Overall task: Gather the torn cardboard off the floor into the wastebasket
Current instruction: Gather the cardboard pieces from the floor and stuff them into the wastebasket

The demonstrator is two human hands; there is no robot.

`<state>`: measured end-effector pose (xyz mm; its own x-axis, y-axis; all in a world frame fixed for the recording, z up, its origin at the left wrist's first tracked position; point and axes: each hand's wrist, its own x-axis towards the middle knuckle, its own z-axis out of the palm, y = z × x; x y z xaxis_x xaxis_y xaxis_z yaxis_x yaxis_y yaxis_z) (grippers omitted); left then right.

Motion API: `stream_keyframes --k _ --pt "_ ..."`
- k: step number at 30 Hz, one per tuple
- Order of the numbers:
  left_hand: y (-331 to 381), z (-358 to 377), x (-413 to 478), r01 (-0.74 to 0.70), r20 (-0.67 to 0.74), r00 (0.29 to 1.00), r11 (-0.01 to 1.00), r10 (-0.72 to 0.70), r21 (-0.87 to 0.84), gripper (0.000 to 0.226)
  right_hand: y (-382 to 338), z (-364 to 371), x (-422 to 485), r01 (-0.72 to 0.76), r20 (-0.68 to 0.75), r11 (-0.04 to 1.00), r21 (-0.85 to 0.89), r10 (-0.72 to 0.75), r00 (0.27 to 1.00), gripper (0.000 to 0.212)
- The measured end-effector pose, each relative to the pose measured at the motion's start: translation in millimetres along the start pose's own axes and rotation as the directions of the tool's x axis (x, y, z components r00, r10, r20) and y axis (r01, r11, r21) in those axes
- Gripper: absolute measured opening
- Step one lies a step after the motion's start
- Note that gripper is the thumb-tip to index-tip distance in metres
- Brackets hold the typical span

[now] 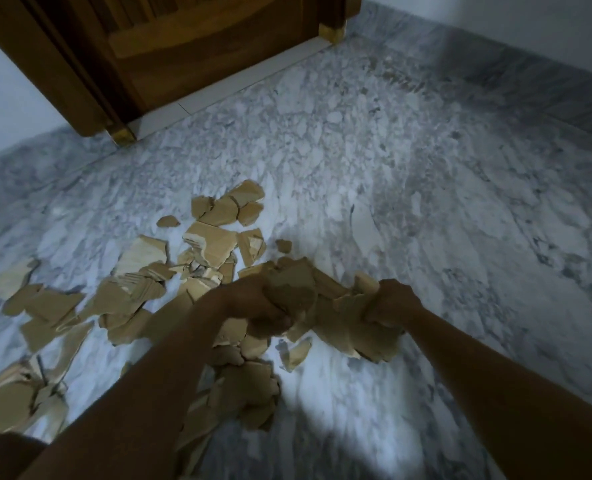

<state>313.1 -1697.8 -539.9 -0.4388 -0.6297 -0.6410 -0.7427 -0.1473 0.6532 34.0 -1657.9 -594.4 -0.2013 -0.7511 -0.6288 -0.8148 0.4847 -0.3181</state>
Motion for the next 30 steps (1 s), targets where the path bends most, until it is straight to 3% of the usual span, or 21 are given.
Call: stream_keyframes --k 2,5,10,12,14,20,24,27,30 --pt "4 -11 19 0.037 -0.081 0.996 0.999 -0.035 0.023 0.031 5 -8 -2 -0.023 -0.026 0.998 -0.056 0.022 0.999 0.062" --pt "0 -3 53 0.113 -0.171 0.981 0.987 -0.093 0.111 0.061 13 -7 -2 -0.037 -0.073 0.996 -0.077 0.031 0.997 0.059" --pt "-13 31 82 0.069 -0.339 0.939 0.929 0.063 0.364 0.093 24 2 2 -0.020 -0.149 0.999 -0.041 0.014 0.989 0.048" --pt "-14 36 82 0.023 -0.364 0.923 0.926 0.125 0.378 0.086 25 3 2 -0.019 -0.177 0.999 -0.033 0.013 0.984 0.041" --pt "-8 36 75 -0.029 -0.353 0.927 0.962 0.128 0.271 0.072 26 5 1 -0.024 -0.185 0.999 -0.021 0.019 0.983 0.040" --pt "-6 8 48 -0.064 -0.484 0.873 0.998 0.050 -0.012 0.064 44 -12 2 -0.022 -0.070 0.992 0.120 0.031 0.997 0.064" --pt "-20 -15 22 -0.114 -0.528 0.850 0.975 -0.004 -0.190 0.080 37 -44 -1 0.008 -0.020 0.966 0.258 -0.003 1.000 0.075" --pt "-28 -23 7 0.032 -0.418 0.906 0.997 -0.059 -0.072 0.059 12 -44 -8 0.091 0.103 0.980 0.178 -0.111 0.988 0.080" --pt "-44 -22 1 0.119 -0.288 0.953 0.989 -0.089 0.088 0.051 -14 -3 -8 0.106 0.157 0.994 0.038 -0.111 0.981 0.062"
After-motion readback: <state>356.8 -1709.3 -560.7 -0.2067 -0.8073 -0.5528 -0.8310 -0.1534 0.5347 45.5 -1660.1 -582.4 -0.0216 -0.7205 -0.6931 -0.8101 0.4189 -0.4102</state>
